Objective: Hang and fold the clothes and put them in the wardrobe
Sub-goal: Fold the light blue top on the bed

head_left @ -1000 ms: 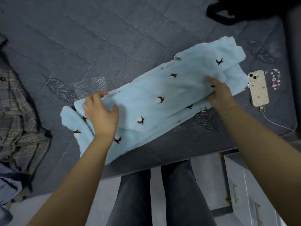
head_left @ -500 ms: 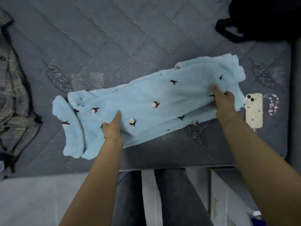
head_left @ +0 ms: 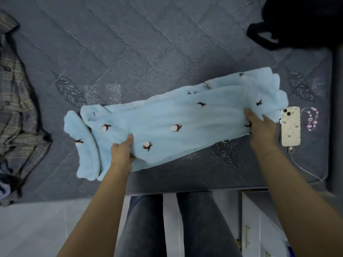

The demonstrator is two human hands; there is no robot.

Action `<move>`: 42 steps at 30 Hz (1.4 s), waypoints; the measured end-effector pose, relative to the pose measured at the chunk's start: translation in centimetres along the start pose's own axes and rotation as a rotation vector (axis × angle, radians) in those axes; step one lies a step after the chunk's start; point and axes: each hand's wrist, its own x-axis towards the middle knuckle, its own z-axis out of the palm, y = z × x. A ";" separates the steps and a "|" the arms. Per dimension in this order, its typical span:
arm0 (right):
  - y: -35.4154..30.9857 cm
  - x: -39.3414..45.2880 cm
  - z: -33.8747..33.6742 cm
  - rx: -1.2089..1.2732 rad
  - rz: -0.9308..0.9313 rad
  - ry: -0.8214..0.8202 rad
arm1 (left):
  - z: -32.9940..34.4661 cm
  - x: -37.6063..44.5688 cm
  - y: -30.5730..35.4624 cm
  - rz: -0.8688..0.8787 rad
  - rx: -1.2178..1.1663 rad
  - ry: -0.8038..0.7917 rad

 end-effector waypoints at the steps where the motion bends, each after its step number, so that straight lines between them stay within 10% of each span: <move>1: 0.8 -0.5 -0.3 -0.099 0.016 0.006 | -0.1 0.2 0.0 -0.050 0.006 -0.025; 8: 0.9 -2.1 -1.0 -0.249 -0.234 0.003 | 1.1 -3.0 -0.7 0.431 0.462 0.391; 13: -3.2 -2.6 -0.3 -0.217 -0.462 -0.085 | 3.3 -3.2 -1.6 1.134 1.035 -0.060; 21: -0.4 2.4 -0.8 -0.453 -0.124 0.037 | 6.1 3.8 -3.3 1.086 1.885 -0.261; 25: 0.0 1.3 0.9 -0.835 -0.719 0.190 | 5.8 2.3 -2.5 1.087 1.716 -0.260; 30: 2.0 0.6 6.3 -1.244 -1.291 -0.381 | 6.3 2.7 -0.1 1.126 1.453 -0.100; 36: 0.3 8.6 4.1 -1.569 -1.010 -0.429 | 0.6 8.3 1.2 0.691 1.426 0.153; 42: -1.1 8.4 5.3 -1.597 -0.875 -0.276 | 0.8 9.0 4.6 0.690 1.381 0.198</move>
